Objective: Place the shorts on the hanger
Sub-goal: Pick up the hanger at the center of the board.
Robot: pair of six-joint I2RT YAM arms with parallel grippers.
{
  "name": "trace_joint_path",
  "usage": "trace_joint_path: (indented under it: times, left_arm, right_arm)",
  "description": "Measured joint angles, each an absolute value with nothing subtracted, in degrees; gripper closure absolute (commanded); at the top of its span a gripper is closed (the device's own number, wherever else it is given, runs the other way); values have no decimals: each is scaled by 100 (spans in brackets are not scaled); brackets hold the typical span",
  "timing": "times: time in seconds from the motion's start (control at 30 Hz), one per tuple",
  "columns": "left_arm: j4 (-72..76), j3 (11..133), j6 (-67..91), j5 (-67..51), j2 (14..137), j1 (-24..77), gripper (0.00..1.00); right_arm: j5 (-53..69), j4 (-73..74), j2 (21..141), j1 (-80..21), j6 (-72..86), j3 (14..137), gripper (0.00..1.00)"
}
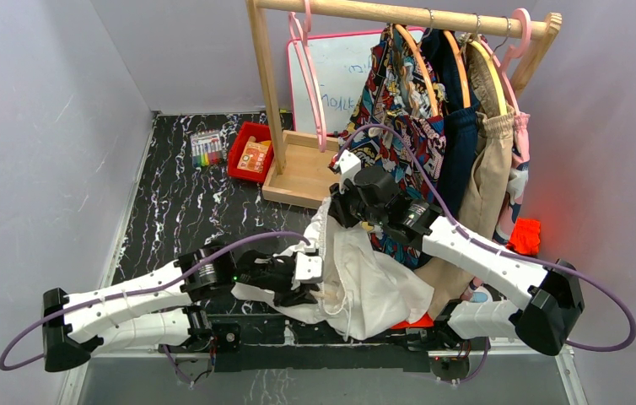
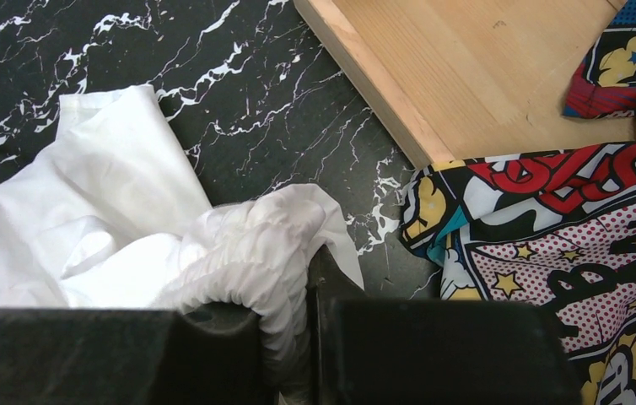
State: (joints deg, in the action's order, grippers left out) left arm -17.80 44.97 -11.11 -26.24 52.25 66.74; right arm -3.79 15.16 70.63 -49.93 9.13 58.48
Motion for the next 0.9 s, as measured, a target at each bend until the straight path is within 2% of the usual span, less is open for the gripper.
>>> trace_joint_path:
  times: [0.1, 0.5, 0.53, 0.63, 0.7, 0.77, 0.9]
  left_arm:
    - [-1732, 4499, -1140, -2388, 5186, 6683, 99]
    - [-1662, 4602, -1249, -1533, 4637, 6687, 100]
    - [-1649, 4602, -1253, -1472, 4587, 6687, 100]
    - [-1614, 4602, -1267, -1299, 4447, 6687, 100]
    - [-1566, 4602, -1275, -1168, 4344, 6687, 100]
    - [-1518, 4602, -1288, -1050, 4244, 6687, 100]
    - [-1363, 4602, -1304, -788, 3988, 6687, 100]
  right_arm:
    - [-342, 1496, 7063, -4991, 915, 5850, 100]
    - [134, 1551, 6716, -4984, 886, 5918, 100]
    - [204, 1564, 6657, -4984, 882, 5935, 97]
    - [410, 1643, 6466, -4984, 873, 5972, 72]
    - [534, 1704, 6344, -4984, 860, 6005, 63]
    - [659, 1765, 6224, -4984, 860, 6077, 57]
    - [891, 1907, 5970, -4984, 808, 6300, 53]
